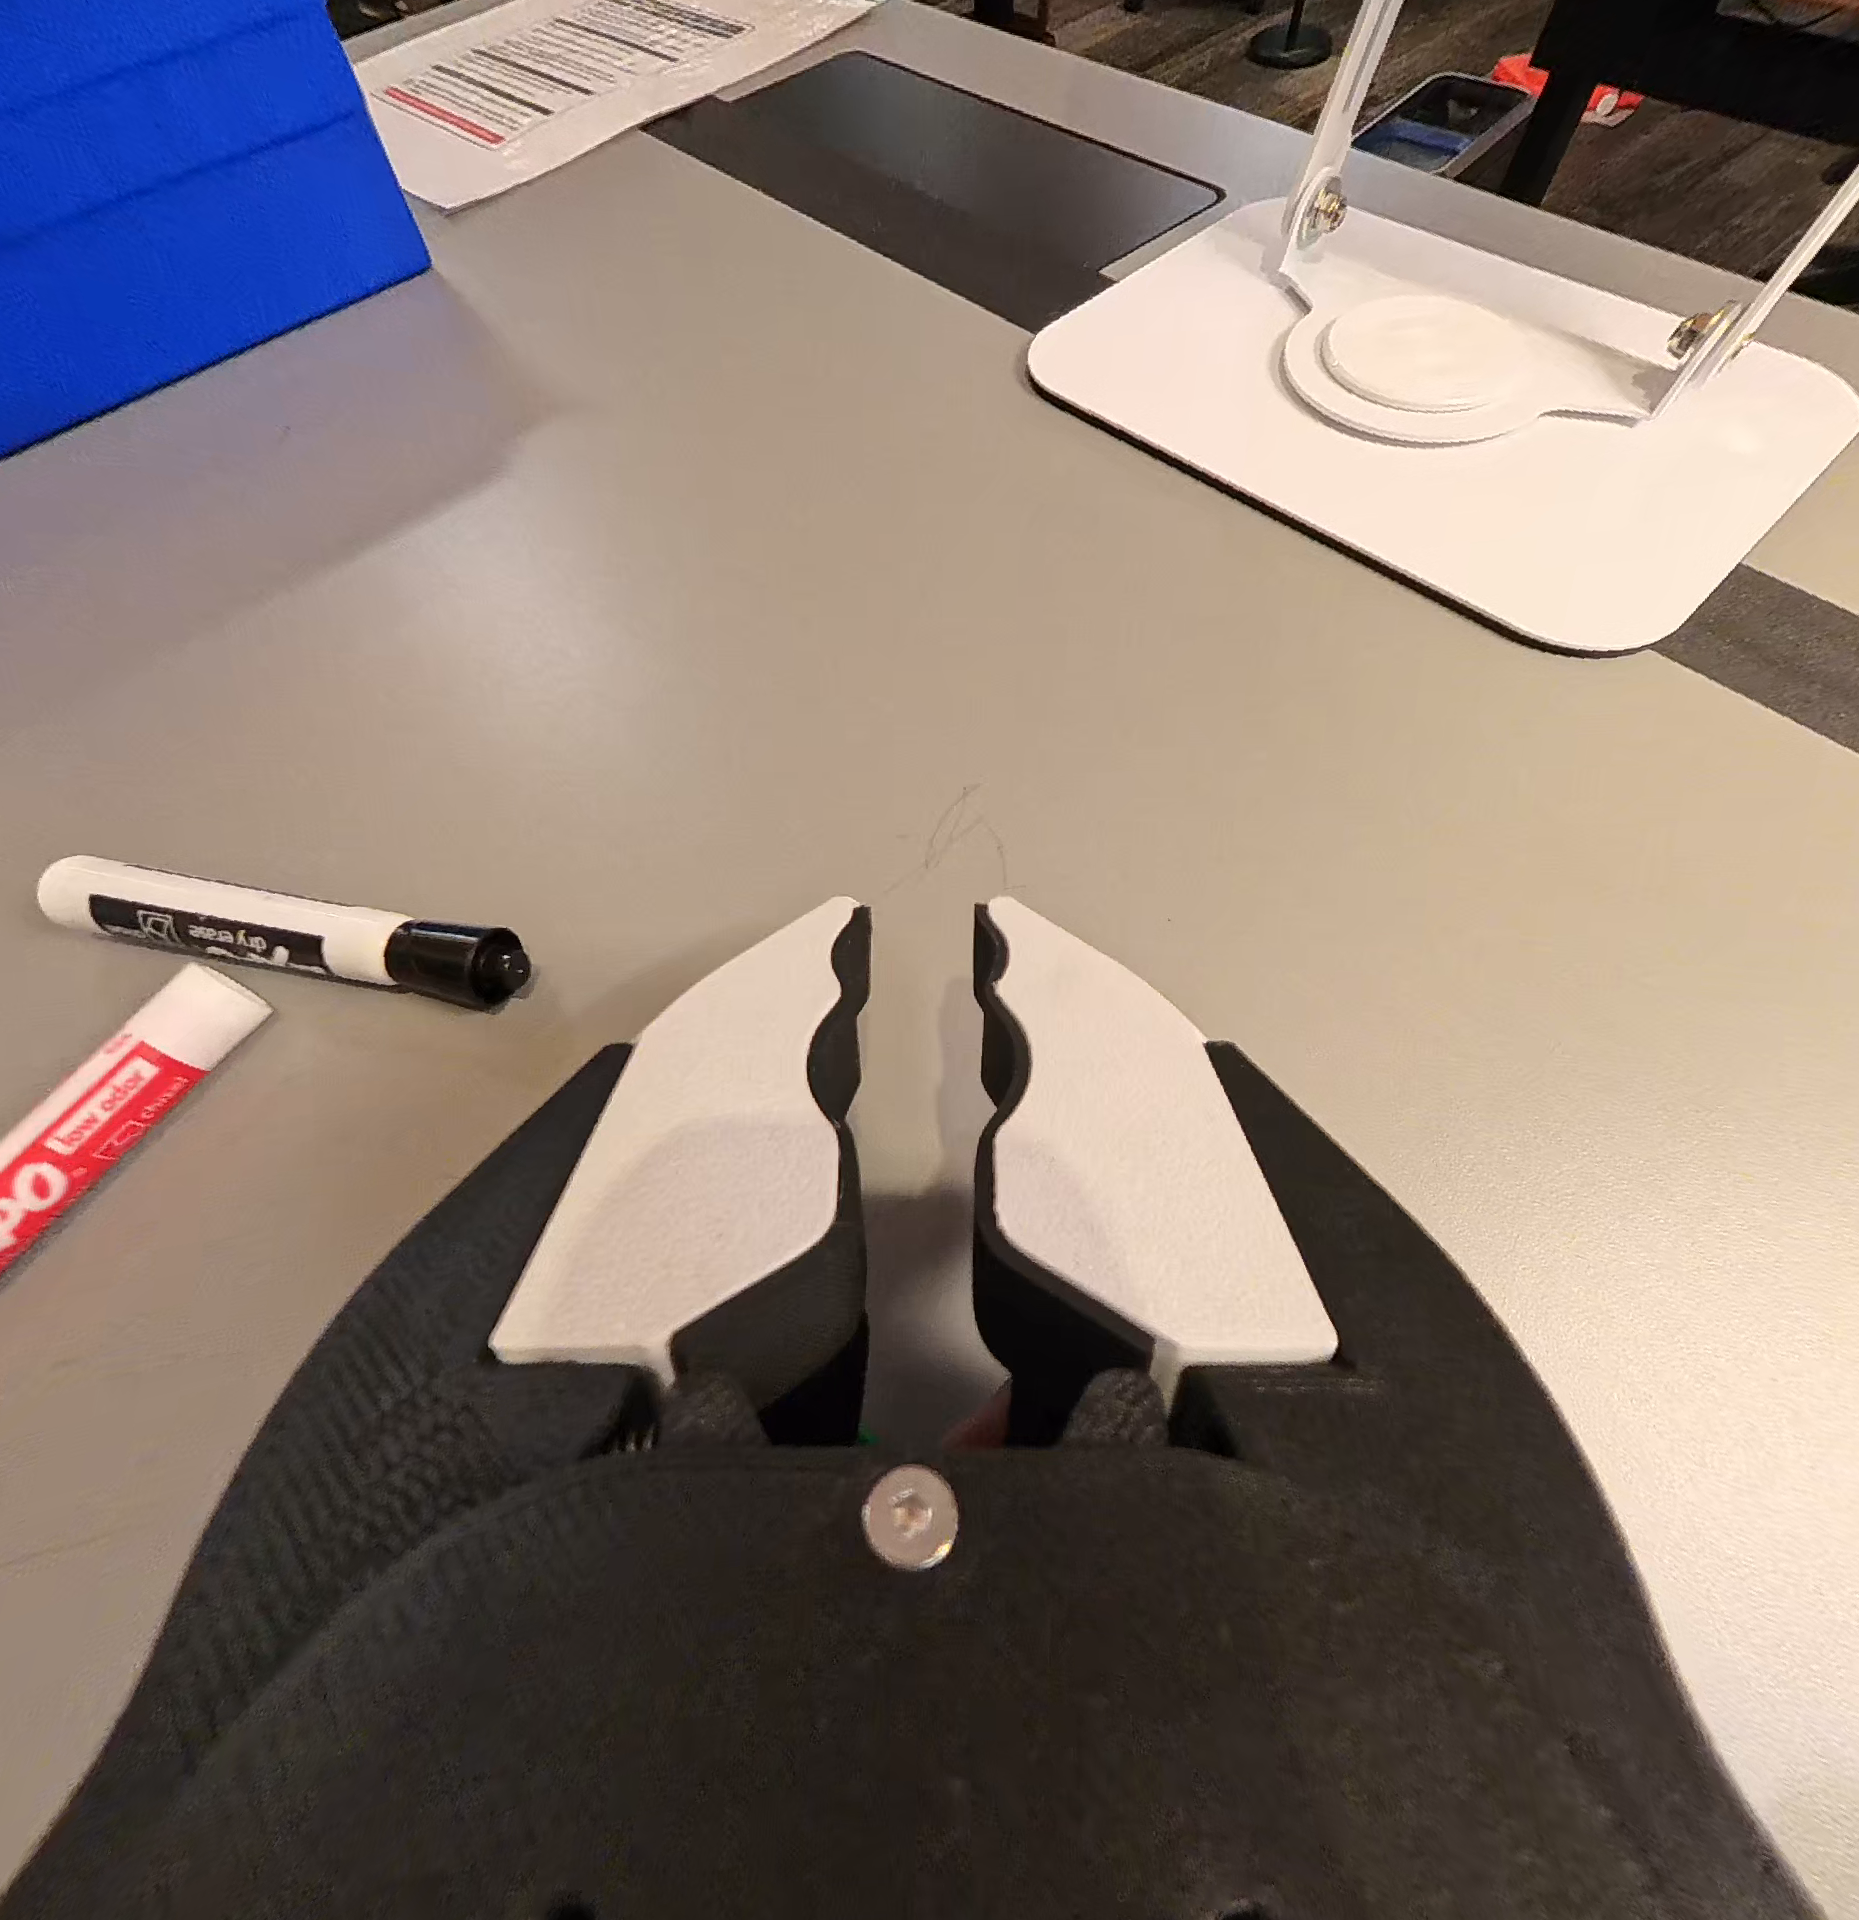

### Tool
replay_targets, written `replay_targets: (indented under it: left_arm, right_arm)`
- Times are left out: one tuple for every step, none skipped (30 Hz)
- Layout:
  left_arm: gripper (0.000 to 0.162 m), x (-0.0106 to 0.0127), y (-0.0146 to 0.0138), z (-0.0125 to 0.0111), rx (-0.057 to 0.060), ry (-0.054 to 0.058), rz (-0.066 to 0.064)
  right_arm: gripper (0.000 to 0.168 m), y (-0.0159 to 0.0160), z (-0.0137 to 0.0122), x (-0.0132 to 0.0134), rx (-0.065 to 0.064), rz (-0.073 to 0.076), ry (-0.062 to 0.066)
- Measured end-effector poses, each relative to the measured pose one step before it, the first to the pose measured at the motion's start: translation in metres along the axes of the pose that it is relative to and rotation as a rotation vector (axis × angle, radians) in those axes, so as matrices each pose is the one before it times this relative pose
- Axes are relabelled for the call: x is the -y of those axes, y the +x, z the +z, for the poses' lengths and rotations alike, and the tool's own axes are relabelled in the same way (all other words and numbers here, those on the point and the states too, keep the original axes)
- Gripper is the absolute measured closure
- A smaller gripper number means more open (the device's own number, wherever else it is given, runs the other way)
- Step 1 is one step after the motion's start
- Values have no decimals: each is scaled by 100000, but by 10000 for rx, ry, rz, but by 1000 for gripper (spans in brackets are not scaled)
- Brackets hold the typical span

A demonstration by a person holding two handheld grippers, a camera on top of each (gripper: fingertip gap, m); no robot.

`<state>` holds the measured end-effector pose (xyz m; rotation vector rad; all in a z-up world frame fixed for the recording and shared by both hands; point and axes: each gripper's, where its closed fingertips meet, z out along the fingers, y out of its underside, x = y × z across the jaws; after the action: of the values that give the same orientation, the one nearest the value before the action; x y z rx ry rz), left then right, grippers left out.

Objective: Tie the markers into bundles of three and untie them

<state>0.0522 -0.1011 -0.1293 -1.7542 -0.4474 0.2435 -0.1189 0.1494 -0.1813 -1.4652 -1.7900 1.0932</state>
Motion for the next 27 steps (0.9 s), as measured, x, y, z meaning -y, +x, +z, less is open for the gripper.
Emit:
replay_targets:
  left_arm:
    - [111, 594, -584, 1455, -947, -831, 781]
    - [109, 453, -1090, 1129, -812, -834, 1118]
    - [109, 18, -1605, 790, -569, -846, 1461]
    - [109, 119, -2447, 637, 77, -657, 1475]
    - [107, 512, -2319, 807, 195, -183, 1389]
    - [106, 682, -965, 1112, -517, 145, 1201]
    - [107, 402, -94, 1356, -946, 22, 957]
    - [109, -91, 190, 1549, -1003, -409, 875]
    - [109, -531, 464, 1618, -1087, -811, 885]
    - [107, -631, 301, 1543, -924, -966, 873]
    - [106, -319, -5, 1408, -634, -730, 842]
    - [103, 130, 66, 1140, -553, -367, 840]
    - [103, 442, 86, 856, -495, -96, 703]
    - [104, 361, 52, 658, -449, -96, 538]
    - [106, 74, 135, 530, -452, -173, 406]
    - [108, -116, -88, 478, -240, -238, 336]
    - [112, 79, 136, 407, -274, -42, 241]
    - [119, 155, 319, 363, -330, 34, 54]
    - [133, 9, 499, 345, -401, -57, -146]
    - [134, 25, 364, 275, -246, -48, -308]
    - [136, 148, 395, 69, -197, 65, -358]
    - [139, 173, 569, -22, -233, 109, -509]
    - [140, 124, 474, -4, -96, 134, -572]
    - [141, 73, 428, -7, -13, 206, -545]
    - [141, 4, 316, -11, 12, 286, -674]
    - [141, -142, 203, -40, -34, 289, -844]
    - [142, -74, 145, -68, -99, 419, -824]
  right_arm:
    - [150, -28, -36, 27, 7, -9, 30]
    - [150, -47, -54, 17, 29, 15, 28]
    - [149, -64, -59, -6, 40, 33, 17]
    - [149, -62, -67, -31, 32, 28, 7]
    - [149, -58, -88, -29, 20, 6, 13]
    - [149, -48, -76, -27, 13, -18, 10]
    - [149, -34, -35, -31, 17, -24, -10]
    - [148, -17, -15, -31, 21, -4, -13]
    - [148, 17, -22, -5, 21, 16, 2]
    - [148, 56, -37, -14, 5, 13, 0]
    - [148, 117, -42, -18, -9, 11, -5]
    - [148, 128, -60, -14, -2, 31, 8]
    - [148, 110, -60, 0, 21, 54, 19]
    - [147, 74, -42, 9, 41, 63, 17]
    - [147, 42, -41, -7, 43, 59, 13]
    - [147, 33, -38, 10, 37, 54, 18]
    - [147, 0, -10, 15, 35, 31, 13]
    - [147, -29, 18, -11, 32, 8, -13]
    - [147, -24, 31, -35, 24, -3, -33]
    - [147, -23, 14, -20, -1, -14, -14]
    - [147, 10, -20, 16, -26, -20, 10]
    - [147, 20, -2, -24, -34, -10, -9]
    - [148, 58, 2, -51, -43, 7, -34]
    - [148, 82, -6, -51, -60, 15, -29]
    - [148, 97, -12, -30, -71, 23, -16]
    - [148, 114, -1, -12, -74, 35, -5]
    - [148, 123, 0, -11, -86, 42, -5]
